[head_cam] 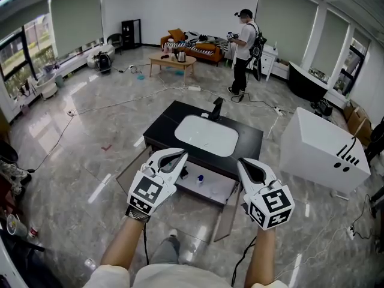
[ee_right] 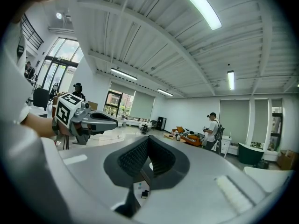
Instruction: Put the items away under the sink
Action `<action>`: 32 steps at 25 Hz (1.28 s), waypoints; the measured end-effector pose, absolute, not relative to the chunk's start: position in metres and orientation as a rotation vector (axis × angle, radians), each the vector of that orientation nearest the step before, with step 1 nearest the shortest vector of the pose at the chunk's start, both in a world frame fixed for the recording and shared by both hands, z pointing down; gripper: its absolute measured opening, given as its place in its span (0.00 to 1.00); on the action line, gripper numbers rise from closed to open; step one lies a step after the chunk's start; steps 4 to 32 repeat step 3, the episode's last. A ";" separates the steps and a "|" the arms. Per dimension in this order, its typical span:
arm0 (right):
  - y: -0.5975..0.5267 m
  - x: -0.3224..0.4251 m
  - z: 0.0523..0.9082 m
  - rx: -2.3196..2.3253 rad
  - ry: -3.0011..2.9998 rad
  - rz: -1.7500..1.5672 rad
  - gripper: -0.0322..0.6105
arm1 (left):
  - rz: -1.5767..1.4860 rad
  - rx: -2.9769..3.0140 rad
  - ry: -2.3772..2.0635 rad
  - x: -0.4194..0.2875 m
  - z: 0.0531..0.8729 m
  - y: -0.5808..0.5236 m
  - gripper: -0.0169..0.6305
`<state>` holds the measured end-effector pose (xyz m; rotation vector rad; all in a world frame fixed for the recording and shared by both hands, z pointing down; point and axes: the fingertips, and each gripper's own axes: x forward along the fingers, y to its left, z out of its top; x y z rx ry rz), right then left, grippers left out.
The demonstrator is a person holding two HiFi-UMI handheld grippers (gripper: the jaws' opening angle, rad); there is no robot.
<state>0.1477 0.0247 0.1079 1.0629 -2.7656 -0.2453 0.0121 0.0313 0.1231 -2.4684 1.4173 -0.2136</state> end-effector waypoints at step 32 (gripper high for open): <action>0.025 0.147 0.108 1.052 -2.767 -0.247 0.06 | -0.221 -2.472 1.423 0.012 0.125 0.032 0.03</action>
